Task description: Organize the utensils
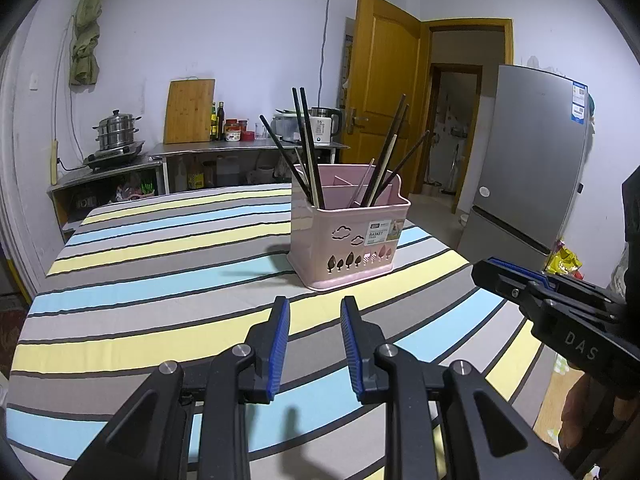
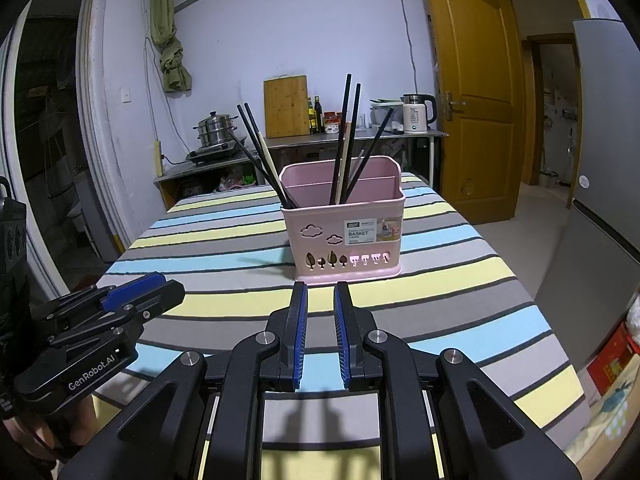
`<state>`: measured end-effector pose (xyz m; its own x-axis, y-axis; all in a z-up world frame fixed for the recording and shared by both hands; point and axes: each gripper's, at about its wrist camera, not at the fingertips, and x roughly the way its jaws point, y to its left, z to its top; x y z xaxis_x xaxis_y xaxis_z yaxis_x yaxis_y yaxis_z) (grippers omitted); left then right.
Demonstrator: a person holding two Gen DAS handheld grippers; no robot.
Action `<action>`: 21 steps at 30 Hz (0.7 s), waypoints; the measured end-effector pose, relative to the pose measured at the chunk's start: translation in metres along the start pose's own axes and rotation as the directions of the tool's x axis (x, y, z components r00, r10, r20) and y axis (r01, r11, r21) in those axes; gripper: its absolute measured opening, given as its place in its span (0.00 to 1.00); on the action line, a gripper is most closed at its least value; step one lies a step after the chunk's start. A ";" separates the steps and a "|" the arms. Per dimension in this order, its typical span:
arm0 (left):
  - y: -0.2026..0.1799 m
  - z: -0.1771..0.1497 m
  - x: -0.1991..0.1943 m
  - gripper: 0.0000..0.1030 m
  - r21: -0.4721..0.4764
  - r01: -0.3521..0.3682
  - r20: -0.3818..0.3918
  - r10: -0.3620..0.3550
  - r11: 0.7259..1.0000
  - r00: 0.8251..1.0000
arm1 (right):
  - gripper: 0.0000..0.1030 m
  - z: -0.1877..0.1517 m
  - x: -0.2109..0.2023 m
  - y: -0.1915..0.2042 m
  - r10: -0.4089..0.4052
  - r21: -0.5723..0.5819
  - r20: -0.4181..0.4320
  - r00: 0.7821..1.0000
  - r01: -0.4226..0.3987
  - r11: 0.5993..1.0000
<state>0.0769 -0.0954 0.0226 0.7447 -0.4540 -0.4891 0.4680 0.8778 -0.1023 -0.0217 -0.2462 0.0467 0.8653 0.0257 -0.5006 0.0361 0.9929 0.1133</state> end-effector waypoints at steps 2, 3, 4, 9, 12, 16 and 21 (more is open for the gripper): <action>0.000 0.000 0.000 0.25 0.000 0.000 0.001 0.000 1.000 1.000 | 0.13 0.000 0.000 0.000 0.000 -0.001 0.000 1.000 0.000 1.000; 0.000 0.000 0.000 0.25 0.000 -0.001 0.000 0.001 1.000 1.000 | 0.13 0.000 0.000 0.000 0.000 -0.001 -0.001 1.000 0.000 1.000; 0.000 0.000 -0.001 0.25 0.000 0.000 0.000 0.000 1.000 1.000 | 0.13 0.000 0.000 -0.001 0.000 0.000 -0.001 1.000 0.000 1.000; 0.000 0.000 0.000 0.25 0.000 0.000 0.001 0.000 1.000 1.000 | 0.13 0.000 -0.002 0.000 -0.001 -0.001 -0.001 1.000 0.001 1.000; 0.000 0.001 -0.001 0.25 0.002 -0.001 0.001 0.001 1.000 1.000 | 0.13 0.000 -0.002 0.000 -0.001 -0.001 0.000 1.000 0.001 1.000; 0.000 0.001 -0.002 0.25 0.001 0.000 0.002 0.000 1.000 1.000 | 0.13 0.000 -0.002 0.000 0.000 -0.001 -0.001 1.000 0.000 1.000; 0.000 0.002 -0.002 0.25 0.002 0.001 0.001 -0.001 1.000 1.000 | 0.13 0.000 -0.002 0.001 -0.002 -0.002 -0.001 1.000 0.002 1.000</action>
<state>0.0761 -0.0950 0.0249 0.7448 -0.4552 -0.4878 0.4698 0.8770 -0.1010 -0.0230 -0.2455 0.0480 0.8650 0.0241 -0.5013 0.0363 0.9932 0.1103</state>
